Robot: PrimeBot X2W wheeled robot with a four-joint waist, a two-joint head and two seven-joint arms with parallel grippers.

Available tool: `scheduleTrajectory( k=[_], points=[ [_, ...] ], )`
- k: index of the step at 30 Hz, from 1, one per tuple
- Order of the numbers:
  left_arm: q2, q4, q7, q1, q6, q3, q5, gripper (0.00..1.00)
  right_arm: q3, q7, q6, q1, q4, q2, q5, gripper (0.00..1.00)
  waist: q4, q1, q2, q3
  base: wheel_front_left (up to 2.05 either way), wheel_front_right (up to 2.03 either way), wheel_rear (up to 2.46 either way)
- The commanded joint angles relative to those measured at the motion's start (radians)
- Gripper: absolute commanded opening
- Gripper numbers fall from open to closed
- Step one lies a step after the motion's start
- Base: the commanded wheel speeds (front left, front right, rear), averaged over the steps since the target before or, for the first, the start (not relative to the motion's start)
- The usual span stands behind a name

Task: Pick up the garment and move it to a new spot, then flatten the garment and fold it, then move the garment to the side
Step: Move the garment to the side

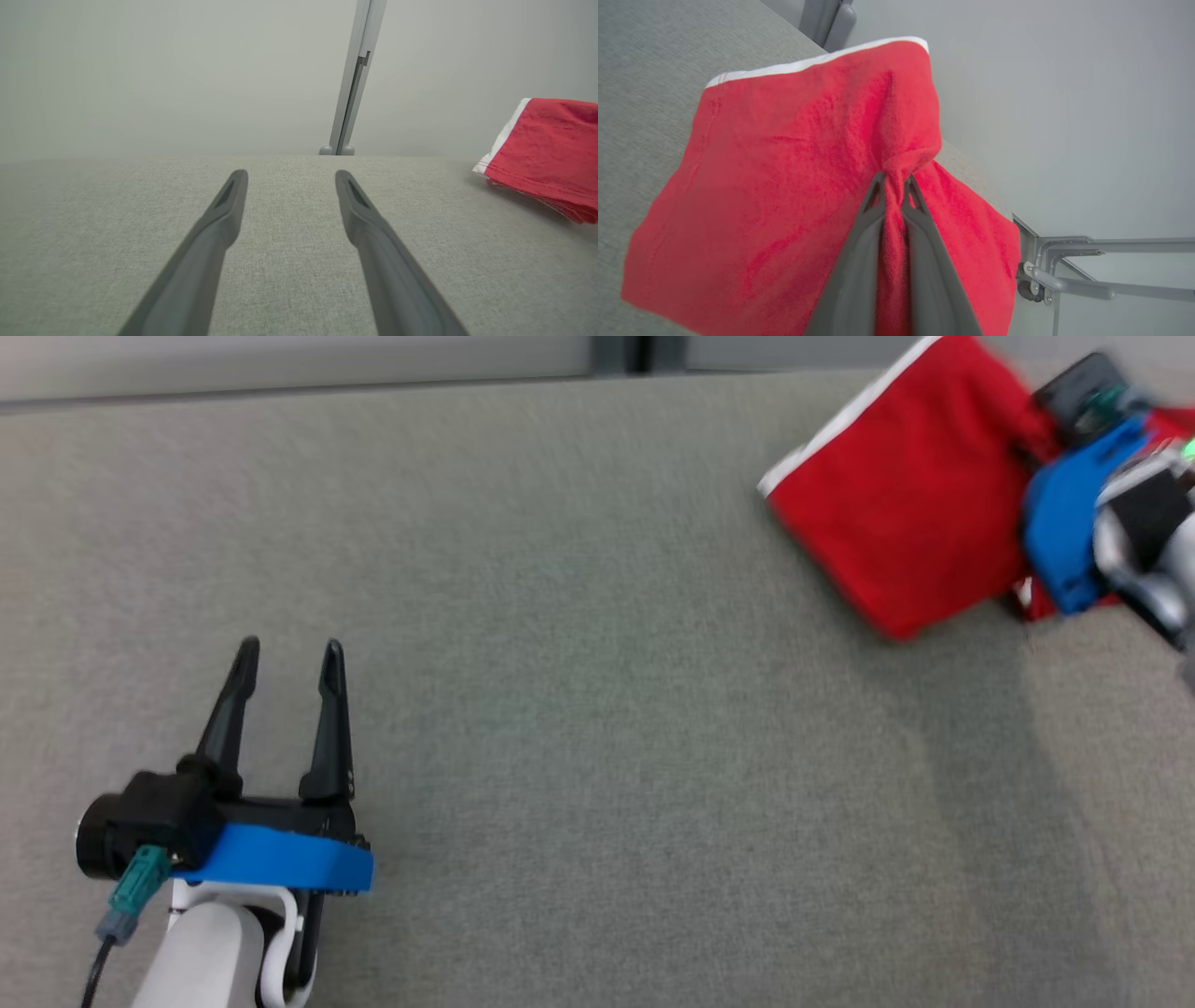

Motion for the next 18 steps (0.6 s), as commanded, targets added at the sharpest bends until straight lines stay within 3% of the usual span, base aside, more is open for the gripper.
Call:
scheduleTrajectory(
  k=[1, 5, 10, 18],
  points=[
    [0.007, -0.010, -0.004, -0.024, -0.004, 0.002, 0.007, 1.00, -0.005, -0.010, 0.000, -0.030, -0.009, -0.037, -0.001, 0.00, -0.010, -0.0003, -0.0003, 0.017, 0.00, 0.00, 0.00],
    [0.022, -0.033, 0.005, -0.067, -0.008, -0.010, 0.019, 1.00, -0.031, -0.062, 0.000, -0.050, -0.018, -0.121, -0.027, 0.00, -0.040, -0.0003, -0.0003, 0.076, 0.00, 0.00, 0.00],
    [0.038, -0.072, 0.025, -0.117, -0.013, -0.023, 0.033, 1.00, -0.184, -0.134, 0.000, -0.031, 0.055, -0.156, -0.039, 0.00, -0.053, -0.0003, -0.0003, 0.143, 0.00, 0.00, 0.00],
    [0.073, -0.124, 0.056, -0.147, -0.014, -0.024, 0.044, 1.00, -0.490, -0.237, 0.000, 0.021, 0.223, -0.101, -0.167, 0.00, -0.049, -0.0003, -0.0003, 0.204, 0.00, 0.00, 0.00]
  ],
)
